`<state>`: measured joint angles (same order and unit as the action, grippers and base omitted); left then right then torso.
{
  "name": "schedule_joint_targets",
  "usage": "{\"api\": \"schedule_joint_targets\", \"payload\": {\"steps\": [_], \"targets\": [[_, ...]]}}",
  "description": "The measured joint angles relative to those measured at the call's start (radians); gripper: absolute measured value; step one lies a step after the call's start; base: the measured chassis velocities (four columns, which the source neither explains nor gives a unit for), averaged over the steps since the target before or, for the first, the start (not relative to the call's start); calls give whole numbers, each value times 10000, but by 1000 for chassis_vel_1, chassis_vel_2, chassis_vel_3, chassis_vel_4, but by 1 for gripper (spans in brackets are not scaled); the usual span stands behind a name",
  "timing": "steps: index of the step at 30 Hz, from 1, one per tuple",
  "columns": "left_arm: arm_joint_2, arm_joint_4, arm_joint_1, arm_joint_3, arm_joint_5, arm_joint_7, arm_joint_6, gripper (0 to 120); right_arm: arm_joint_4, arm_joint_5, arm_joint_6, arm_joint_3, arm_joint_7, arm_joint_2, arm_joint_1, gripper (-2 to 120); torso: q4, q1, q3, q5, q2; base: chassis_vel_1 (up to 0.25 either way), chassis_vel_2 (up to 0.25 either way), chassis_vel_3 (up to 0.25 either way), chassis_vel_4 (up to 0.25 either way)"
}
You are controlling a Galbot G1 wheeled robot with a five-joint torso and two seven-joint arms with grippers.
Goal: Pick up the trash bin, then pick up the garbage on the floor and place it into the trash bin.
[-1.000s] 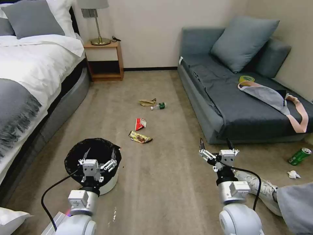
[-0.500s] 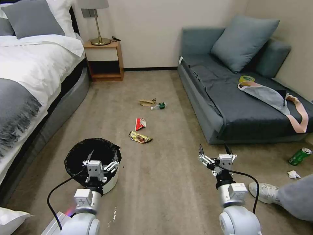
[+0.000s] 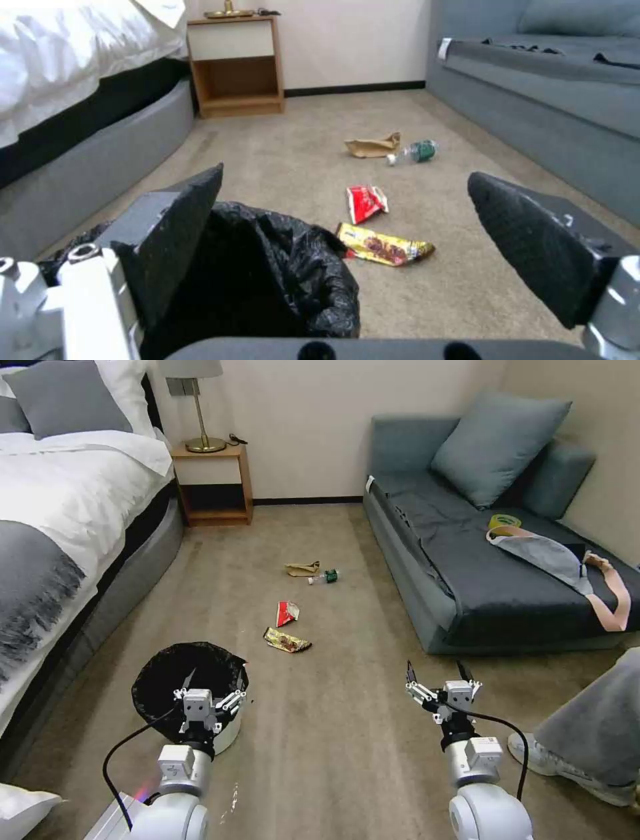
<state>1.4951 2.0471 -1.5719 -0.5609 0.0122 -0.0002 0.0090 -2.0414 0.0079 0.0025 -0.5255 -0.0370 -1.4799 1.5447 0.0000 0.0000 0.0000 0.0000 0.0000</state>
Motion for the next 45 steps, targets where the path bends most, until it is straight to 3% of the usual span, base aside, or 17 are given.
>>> {"api": "schedule_joint_targets", "payload": {"steps": [10,45], "targets": [[48,-476,226,106,-123,2,-88,99,424,-86,-21,-247,384,-207,55,100,0,0,0,0,0,0,0,0,0],[56,-475,219,108,-123,2,-83,99,426,-83,-27,-247,384,-203,54,100,0,0,-1,0,0,0,0,0,0]]}}
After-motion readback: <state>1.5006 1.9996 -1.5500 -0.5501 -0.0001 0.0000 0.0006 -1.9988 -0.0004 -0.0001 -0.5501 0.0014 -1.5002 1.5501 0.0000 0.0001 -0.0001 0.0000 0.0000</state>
